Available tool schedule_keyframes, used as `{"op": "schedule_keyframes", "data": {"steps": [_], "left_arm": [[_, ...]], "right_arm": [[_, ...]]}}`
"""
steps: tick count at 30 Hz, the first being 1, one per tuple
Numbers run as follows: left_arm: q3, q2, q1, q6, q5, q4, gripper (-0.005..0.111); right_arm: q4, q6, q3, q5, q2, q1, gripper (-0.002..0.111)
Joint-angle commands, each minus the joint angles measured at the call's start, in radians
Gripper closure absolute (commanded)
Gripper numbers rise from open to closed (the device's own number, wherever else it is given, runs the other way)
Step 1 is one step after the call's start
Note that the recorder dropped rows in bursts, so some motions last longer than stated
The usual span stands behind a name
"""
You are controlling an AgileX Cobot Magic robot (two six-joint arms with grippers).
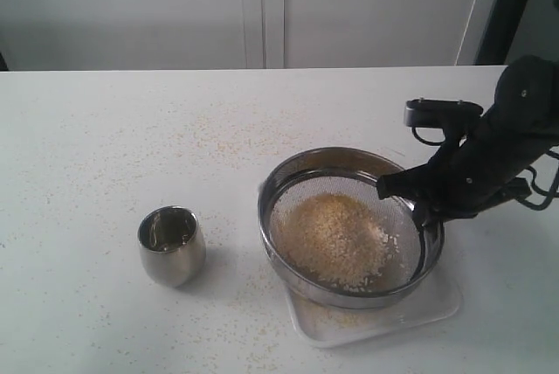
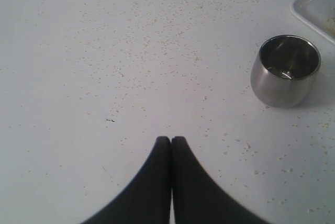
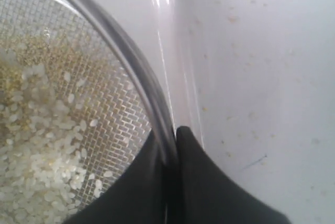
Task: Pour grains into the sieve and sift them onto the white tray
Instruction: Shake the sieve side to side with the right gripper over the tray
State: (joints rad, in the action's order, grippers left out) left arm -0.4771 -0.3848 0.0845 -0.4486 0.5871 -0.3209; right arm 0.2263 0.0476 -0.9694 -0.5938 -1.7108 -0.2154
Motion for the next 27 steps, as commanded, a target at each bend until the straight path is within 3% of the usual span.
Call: {"op": "schedule_keyframes", "data": {"steps": [1, 6, 9, 14, 19, 23, 27], "left_arm": [[0.006, 0.007, -0.006, 0.001, 0.007, -0.006, 0.107], [0.006, 0.007, -0.006, 0.001, 0.007, -0.006, 0.107], [0.006, 0.007, -0.006, 0.001, 0.007, -0.006, 0.107], [0.006, 0.007, -0.006, 0.001, 0.007, -0.006, 0.107], [0.006, 0.007, -0.006, 0.001, 0.007, -0.006, 0.107], [0.006, 0.007, -0.006, 0.001, 0.007, -0.006, 0.107], [0.006, 0.007, -0.006, 0.001, 0.007, -0.006, 0.107]], "right_arm": [[0.0, -0.007, -0.036, 0.001, 0.021, 0.055, 0.108], [0.045, -0.007, -0.041, -0.025, 0.021, 0.033, 0.108], [-0.021, 0.038, -0.043, -0.018, 0.021, 0.01, 0.108], [-0.064, -0.16, -0.047, -0.024, 0.013, 0.077, 0.108], [-0.043, 0.01, -0.045, -0.059, 0.0, 0.034, 0.108], [-0.051, -0.202, -0.045, -0.022, -0.011, 0.078, 0.108], [0.022, 0.044, -0.042, -0.078, -0.015, 0.021, 0.108]]}}
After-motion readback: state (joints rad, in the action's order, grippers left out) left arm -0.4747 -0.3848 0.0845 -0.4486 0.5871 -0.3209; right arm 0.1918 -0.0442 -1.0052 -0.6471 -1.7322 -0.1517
